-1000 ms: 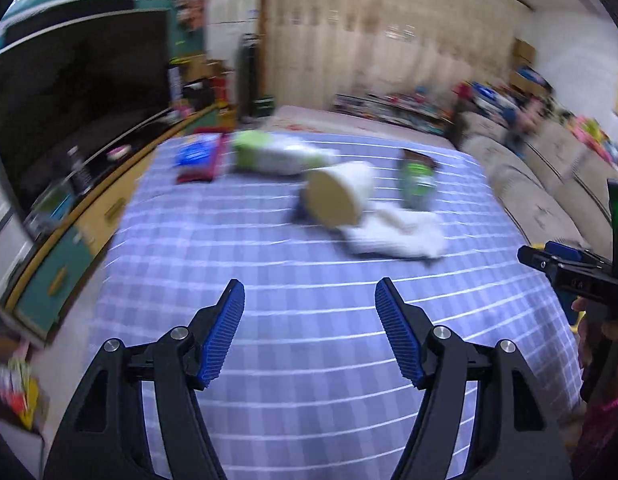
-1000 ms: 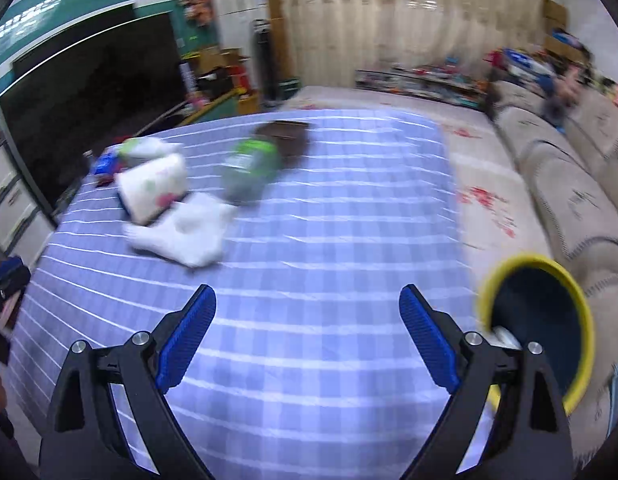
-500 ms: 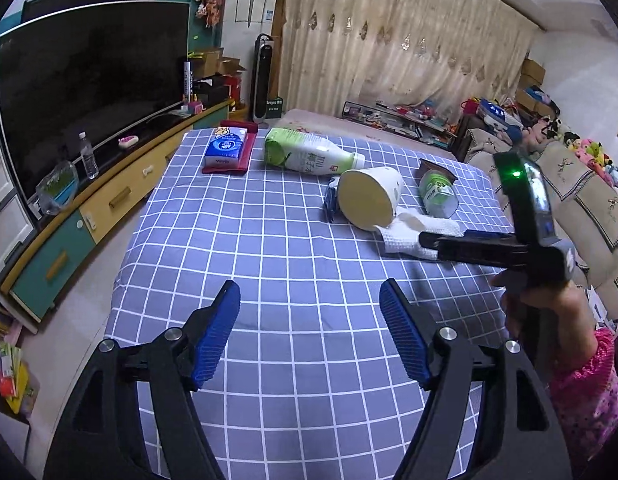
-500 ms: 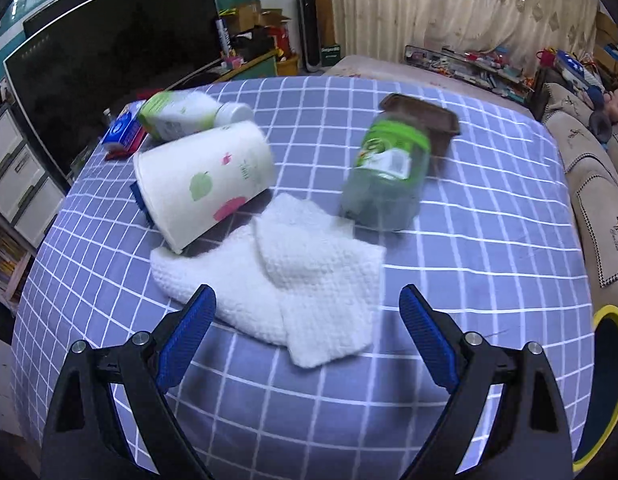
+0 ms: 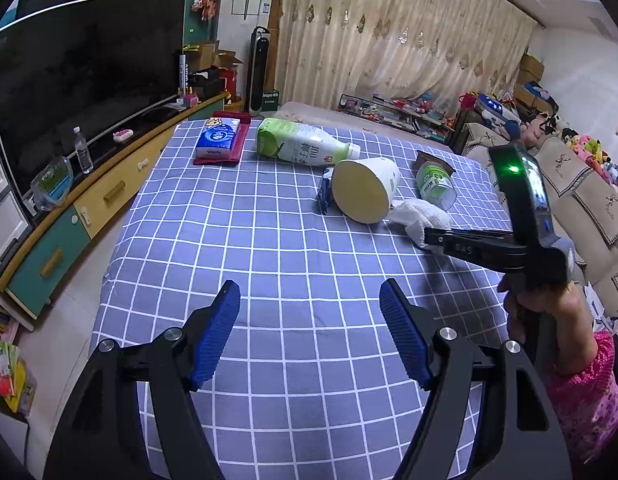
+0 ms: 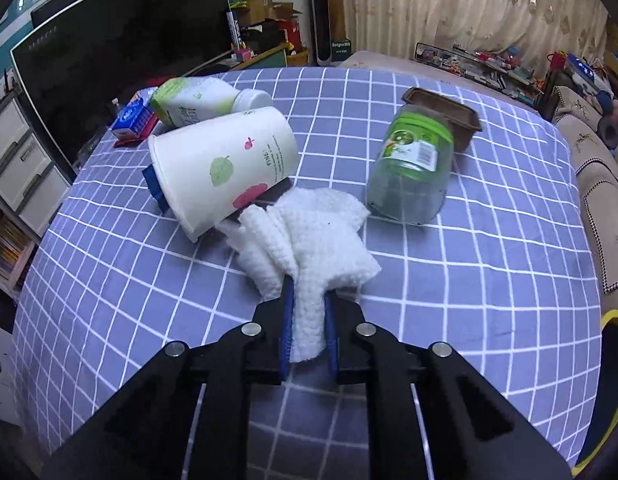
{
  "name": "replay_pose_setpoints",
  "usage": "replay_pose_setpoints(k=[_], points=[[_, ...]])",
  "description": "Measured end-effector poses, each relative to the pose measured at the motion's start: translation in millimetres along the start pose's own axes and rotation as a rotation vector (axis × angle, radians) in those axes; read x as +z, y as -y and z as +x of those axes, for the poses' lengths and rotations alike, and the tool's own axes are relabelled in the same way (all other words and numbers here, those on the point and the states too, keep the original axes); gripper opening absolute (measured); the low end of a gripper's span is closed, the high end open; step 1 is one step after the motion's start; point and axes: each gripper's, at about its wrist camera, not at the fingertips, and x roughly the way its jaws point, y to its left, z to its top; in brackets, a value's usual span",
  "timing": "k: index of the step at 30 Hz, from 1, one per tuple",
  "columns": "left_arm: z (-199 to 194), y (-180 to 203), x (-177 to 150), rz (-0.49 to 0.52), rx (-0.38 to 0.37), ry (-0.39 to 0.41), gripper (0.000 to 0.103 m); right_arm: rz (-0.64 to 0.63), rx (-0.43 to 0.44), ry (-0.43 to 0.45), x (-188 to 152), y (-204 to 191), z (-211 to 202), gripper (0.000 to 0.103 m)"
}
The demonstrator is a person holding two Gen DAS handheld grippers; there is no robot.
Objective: Collect trash
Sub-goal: 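Carry the white cloth over the bin and open the right tool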
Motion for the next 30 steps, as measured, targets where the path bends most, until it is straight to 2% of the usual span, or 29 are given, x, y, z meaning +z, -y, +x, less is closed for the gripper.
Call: replay_pose_setpoints(k=[8, 12, 16, 21, 25, 30], points=[[4, 7, 0, 0.018, -0.010, -0.007, 0.072, 0.032, 0.041, 0.084, -26, 21, -62, 0.013], [5, 15, 2, 0.037, -0.019, -0.010, 0.072, 0.066, 0.022, 0.123, -43, 44, -94, 0.013], [6, 29, 3, 0.059, -0.032, -0.011, 0.072, 0.120, -0.031, 0.159, -58, 76, -121, 0.013], [13, 45, 4, 0.086, -0.052, -0.015, 0.073, 0.238, -0.144, 0.190, -85, 140, -152, 0.014], [19, 65, 7, 0.110, -0.074, -0.024, 0.073, 0.339, -0.237, 0.173, -110, 194, -162, 0.015], [26, 87, 9, 0.142, -0.087, -0.033, 0.073, 0.434, -0.327, 0.112, -141, 253, -154, 0.017]])
